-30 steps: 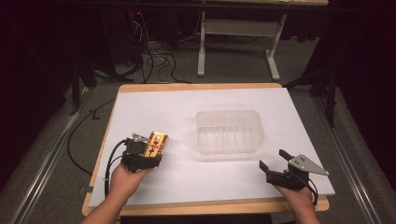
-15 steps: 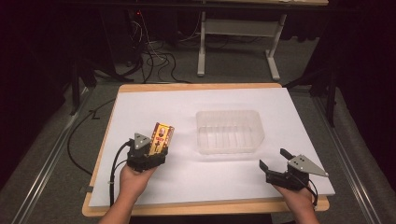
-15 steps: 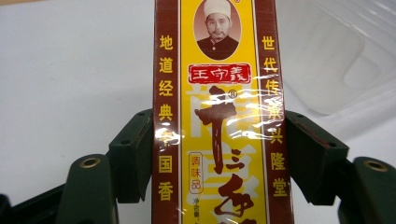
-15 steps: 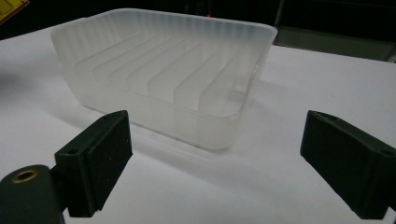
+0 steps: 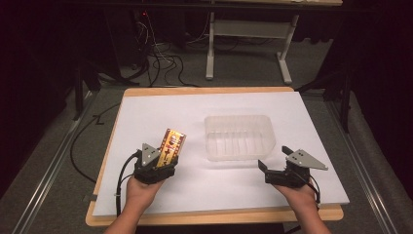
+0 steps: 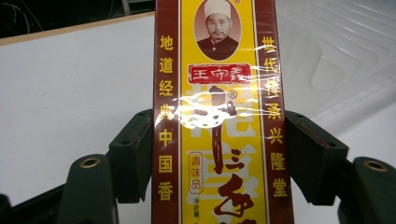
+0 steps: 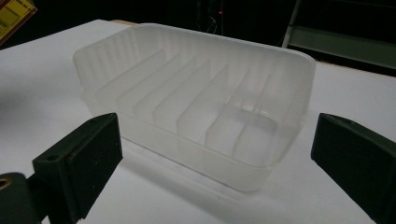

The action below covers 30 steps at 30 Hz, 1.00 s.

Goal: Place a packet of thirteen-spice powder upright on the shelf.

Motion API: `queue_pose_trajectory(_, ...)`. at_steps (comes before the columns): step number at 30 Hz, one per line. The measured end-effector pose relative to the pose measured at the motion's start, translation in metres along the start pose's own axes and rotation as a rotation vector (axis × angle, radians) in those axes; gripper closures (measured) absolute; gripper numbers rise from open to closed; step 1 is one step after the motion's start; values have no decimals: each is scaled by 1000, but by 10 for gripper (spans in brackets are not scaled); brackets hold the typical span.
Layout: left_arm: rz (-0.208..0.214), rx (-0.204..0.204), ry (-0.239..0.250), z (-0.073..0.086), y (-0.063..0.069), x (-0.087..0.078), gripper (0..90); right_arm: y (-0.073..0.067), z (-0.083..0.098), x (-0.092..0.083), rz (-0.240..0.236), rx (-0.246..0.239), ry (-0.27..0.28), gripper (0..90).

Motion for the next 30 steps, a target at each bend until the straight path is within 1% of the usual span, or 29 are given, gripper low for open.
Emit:
queue_pose_trajectory(2,4,-5,-3,1,2,1,326,-5,-3,6,1,-7,-11,23)
queue_pose_trajectory(4,7,7,5,1,4,1,326,-9,-6,11,-14,-2,-13,28)
queue_pose_trajectory(5,9,19,16,1,7,0,326,-11,-8,14,-24,-3,-13,29)
queue_pose_trajectory(6,11,27,24,0,8,0,326,-13,-10,16,-24,-15,-15,32)
queue_pose_trajectory(7,13,38,32,0,10,-1,326,-14,-10,18,-27,-11,-15,35)
queue_pose_trajectory(9,13,40,50,-1,14,-2,326,-17,-12,20,-40,-2,-3,35)
queue_pose_trajectory(12,19,48,74,-1,22,-5,326,-20,-12,22,-57,-13,4,32)
queue_pose_trajectory(13,20,59,80,-1,26,-6,326,-21,-13,22,-58,-14,3,34)
queue_pose_trajectory(18,37,101,95,0,45,-7,326,-27,-16,18,-95,0,22,34)
queue_pose_trajectory(21,57,104,104,0,55,-7,326,-33,-19,14,-126,17,39,28)
queue_pose_trajectory(23,69,111,109,0,63,-6,326,-37,-21,11,-145,8,50,19)
queue_pose_trajectory(28,101,127,105,1,79,0,326,-45,-27,5,-160,-3,77,20)
queue_pose_trajectory(30,115,138,104,2,87,3,326,-48,-29,3,-168,-8,80,20)
Point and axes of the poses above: each handheld gripper's, and its own axes: x roughly forward along the jaws, z roughly out of its underside, y roughly to its right, the point moved 5 cm from there along x, roughly forward along the jaws, and after that the axes turned 5 degrees about -x, right-handed, at the moved point
